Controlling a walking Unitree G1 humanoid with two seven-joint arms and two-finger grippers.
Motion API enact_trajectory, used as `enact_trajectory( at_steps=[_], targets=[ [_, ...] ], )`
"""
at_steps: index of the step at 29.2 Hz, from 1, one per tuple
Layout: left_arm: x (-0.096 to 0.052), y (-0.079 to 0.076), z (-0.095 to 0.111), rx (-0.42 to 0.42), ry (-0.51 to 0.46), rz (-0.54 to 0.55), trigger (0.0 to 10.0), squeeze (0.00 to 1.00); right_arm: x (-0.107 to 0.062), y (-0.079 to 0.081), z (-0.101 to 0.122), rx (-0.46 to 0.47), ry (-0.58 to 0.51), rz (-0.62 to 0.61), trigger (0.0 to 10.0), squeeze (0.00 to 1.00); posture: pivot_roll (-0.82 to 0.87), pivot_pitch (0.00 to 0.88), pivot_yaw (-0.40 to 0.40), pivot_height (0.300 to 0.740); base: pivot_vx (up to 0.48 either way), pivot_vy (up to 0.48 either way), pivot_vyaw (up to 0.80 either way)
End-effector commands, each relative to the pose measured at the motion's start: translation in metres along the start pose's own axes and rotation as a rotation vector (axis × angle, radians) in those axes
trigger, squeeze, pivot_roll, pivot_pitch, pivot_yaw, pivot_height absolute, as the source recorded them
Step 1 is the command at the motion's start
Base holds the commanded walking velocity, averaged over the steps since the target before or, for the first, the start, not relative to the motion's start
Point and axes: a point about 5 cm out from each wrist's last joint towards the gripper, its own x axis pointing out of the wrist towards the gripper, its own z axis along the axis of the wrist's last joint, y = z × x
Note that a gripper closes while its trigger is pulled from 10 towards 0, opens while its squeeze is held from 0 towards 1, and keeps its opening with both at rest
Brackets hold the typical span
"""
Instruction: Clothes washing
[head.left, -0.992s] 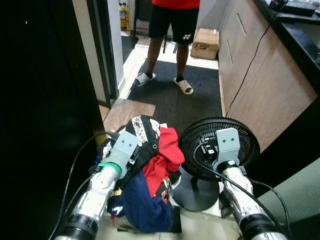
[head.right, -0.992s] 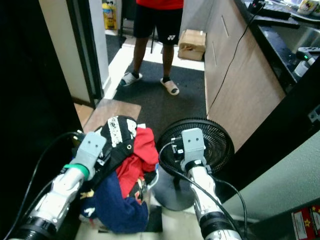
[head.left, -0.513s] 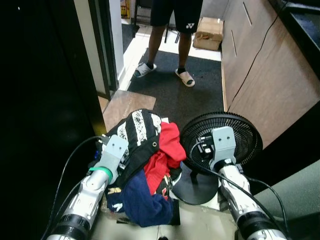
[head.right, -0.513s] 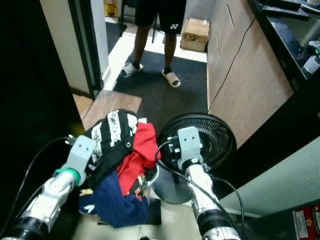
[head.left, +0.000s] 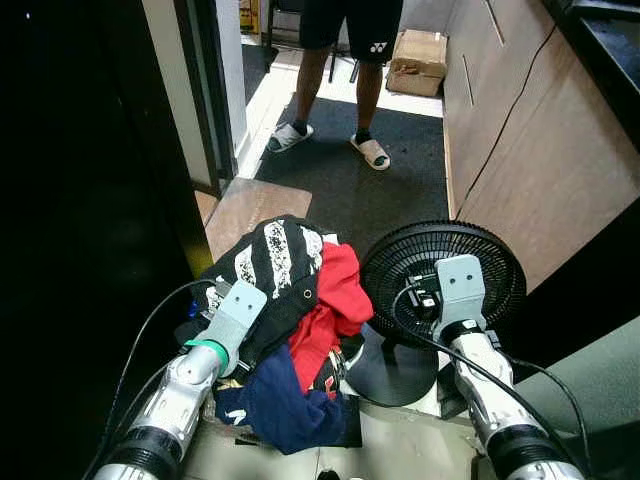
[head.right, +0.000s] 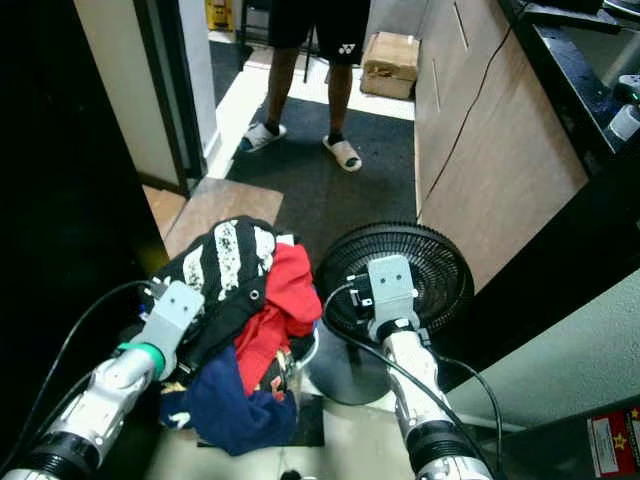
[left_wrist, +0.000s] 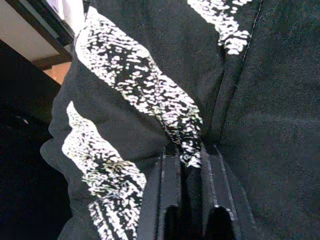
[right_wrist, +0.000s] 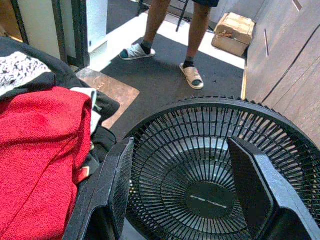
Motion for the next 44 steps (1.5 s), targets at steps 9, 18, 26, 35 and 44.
enact_trajectory(
  at_steps=[9, 18, 26, 35, 44],
  targets=[
    [-0.007, -0.006, -0.014, -0.047, 0.029, -0.010, 0.0, 0.00, -0.007, -0.007, -0.006, 0.005, 0.011, -0.030, 10.0, 0.00, 0.03, 0.170, -0.009, 0.740, 0.000, 0.000, 0.00],
    [-0.041, 0.034, 0.124, -0.247, -0.507, 0.054, 10.0, 0.00, 0.001, -0.026, 0.058, 0.031, -0.249, -0.082, 10.0, 0.00, 0.04, 0.121, -0.005, 0.740, 0.000, 0.000, 0.00],
    [-0.070, 0.036, 0.203, -0.281, -0.805, 0.010, 10.0, 0.00, 0.004, -0.030, 0.121, 0.017, -0.462, -0.072, 10.0, 0.00, 0.03, 0.093, -0.002, 0.740, 0.000, 0.000, 0.00],
    [-0.093, 0.034, 0.228, -0.226, -0.888, -0.050, 10.0, 0.00, -0.008, -0.026, 0.160, 0.024, -0.564, 0.037, 10.0, 0.00, 0.02, 0.078, -0.009, 0.740, 0.000, 0.000, 0.00],
    [-0.088, 0.026, 0.217, -0.345, -0.814, -0.070, 10.0, 0.00, 0.000, 0.039, 0.154, 0.361, -0.454, 0.551, 10.0, 0.00, 0.04, 0.070, -0.031, 0.740, 0.000, 0.000, 0.00]
  ],
)
